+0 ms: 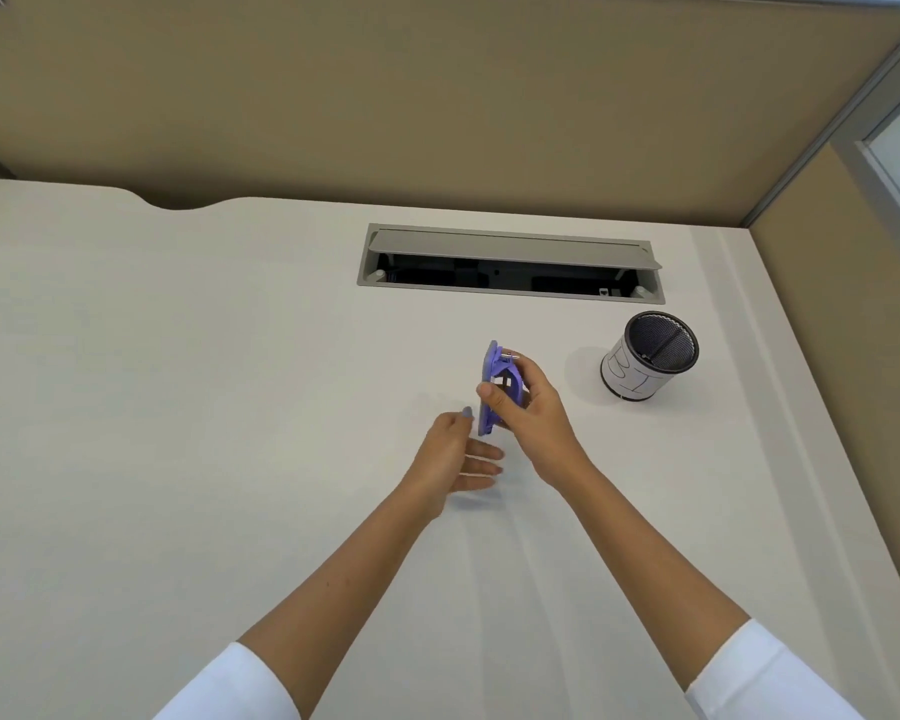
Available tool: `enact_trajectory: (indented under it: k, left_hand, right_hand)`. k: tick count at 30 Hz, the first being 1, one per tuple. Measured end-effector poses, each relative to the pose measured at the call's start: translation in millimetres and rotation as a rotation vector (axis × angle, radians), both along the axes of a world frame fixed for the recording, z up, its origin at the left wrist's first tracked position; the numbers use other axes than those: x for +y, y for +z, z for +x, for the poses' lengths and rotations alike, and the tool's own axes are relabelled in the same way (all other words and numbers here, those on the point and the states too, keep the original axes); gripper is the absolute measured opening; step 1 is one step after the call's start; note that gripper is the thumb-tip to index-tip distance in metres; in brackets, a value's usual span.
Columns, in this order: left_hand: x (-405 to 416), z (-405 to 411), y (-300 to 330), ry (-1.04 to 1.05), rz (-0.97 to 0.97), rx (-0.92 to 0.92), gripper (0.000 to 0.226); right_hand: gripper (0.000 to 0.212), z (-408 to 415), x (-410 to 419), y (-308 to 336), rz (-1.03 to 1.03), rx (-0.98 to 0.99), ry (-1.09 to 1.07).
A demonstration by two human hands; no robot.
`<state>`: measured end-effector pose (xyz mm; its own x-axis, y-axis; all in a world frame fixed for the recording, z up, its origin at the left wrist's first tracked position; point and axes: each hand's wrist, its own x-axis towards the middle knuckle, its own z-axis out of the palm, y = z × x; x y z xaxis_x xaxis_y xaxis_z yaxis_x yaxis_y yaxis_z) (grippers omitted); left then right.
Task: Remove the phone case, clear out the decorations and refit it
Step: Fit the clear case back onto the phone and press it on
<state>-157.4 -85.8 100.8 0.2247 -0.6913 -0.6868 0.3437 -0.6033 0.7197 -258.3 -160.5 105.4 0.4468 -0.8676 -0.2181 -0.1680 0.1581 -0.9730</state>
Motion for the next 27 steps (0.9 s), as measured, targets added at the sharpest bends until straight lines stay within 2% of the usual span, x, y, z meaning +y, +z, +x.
enact_trajectory:
  k: [3, 6, 9, 11, 14, 27]
  left_hand:
    - [7.9, 19.2, -25.3, -0.008, -0.076, -0.538, 0.024]
    - [15.9, 41.7, -53.1, -0.128, -0.156, -1.085, 0.030]
    - [16.9, 57.5, -73.5, -0.253, -0.167, -1.375, 0.037]
    - [16.9, 62.8, -80.5, -0.309, -0.177, -1.440, 0.036]
    - [15.5, 66.8, -87.5, -0.380, -0.162, -1.467, 0.043]
    - [14.5, 67.2, -101.0, -0.495, -0.112, -1.497, 0.052]
  right_hand:
    - [0.056, 3.5, -4.9, -15.2, -0.248, 0.208, 0.088]
    - [0.060, 4.5, -10.4, -41.7, -0.567, 0.488, 0.286]
    - [0.062, 9.1, -11.4, -61.7, -0.896, 0.755, 0.412]
    - [0.062, 12.3, -8.3, -69.4, -1.091, 0.900, 0.417]
    - [0.056, 19.0, -7.3, -76.2, -1.184, 0.949, 0.411]
    - [0.059, 15.8, -9.8, -85.7, -0.924, 0.787, 0.411]
